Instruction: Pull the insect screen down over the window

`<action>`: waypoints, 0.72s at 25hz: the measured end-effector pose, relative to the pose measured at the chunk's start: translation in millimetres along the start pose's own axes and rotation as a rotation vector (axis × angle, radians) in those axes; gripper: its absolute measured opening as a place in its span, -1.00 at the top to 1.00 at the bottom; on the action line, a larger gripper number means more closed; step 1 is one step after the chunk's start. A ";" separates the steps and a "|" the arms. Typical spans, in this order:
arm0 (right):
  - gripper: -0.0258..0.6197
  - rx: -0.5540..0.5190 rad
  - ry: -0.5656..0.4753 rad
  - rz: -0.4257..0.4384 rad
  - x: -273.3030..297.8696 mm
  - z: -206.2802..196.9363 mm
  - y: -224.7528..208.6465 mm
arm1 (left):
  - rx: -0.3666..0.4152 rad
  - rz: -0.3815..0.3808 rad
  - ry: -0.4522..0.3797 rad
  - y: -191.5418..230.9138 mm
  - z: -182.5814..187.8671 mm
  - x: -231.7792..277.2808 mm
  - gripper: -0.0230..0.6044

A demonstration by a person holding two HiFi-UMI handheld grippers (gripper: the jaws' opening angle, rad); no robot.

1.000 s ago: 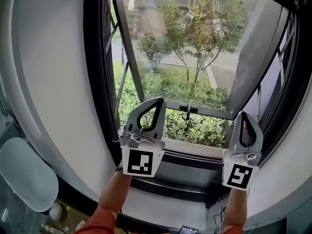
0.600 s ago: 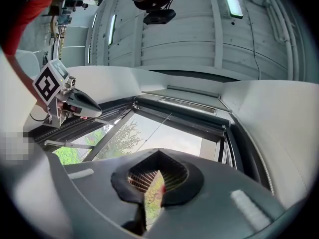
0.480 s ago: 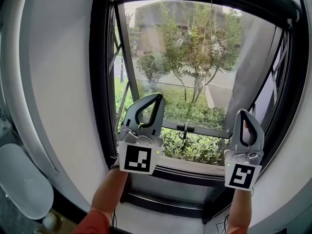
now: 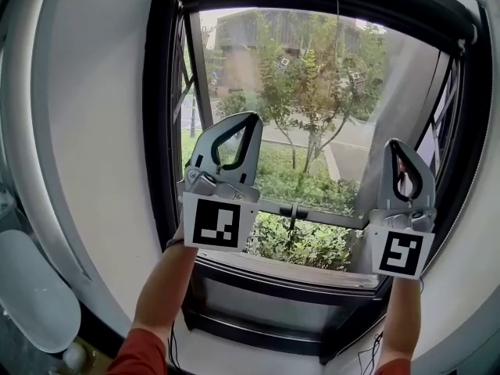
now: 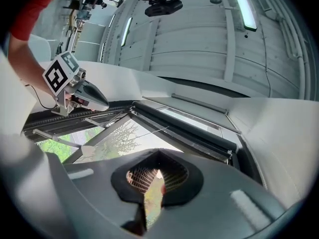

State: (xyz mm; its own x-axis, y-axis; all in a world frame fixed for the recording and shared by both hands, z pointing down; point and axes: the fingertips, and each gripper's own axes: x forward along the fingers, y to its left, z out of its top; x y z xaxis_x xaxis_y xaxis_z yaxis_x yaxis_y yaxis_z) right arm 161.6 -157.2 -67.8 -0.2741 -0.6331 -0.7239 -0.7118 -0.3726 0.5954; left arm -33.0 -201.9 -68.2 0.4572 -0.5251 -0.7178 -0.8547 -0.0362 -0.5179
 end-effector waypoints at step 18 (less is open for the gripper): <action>0.89 -0.167 0.021 0.023 101.8 24.1 -68.0 | 0.298 0.038 -0.002 62.3 44.1 94.8 0.92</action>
State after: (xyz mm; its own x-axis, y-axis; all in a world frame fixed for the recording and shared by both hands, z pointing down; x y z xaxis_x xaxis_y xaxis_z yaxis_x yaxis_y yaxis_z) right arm 166.5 -179.9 -190.4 -0.2739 -0.6563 -0.7030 -0.5876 -0.4645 0.6625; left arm -32.1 -216.4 -189.1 0.4269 -0.5199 -0.7399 -0.7613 0.2349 -0.6043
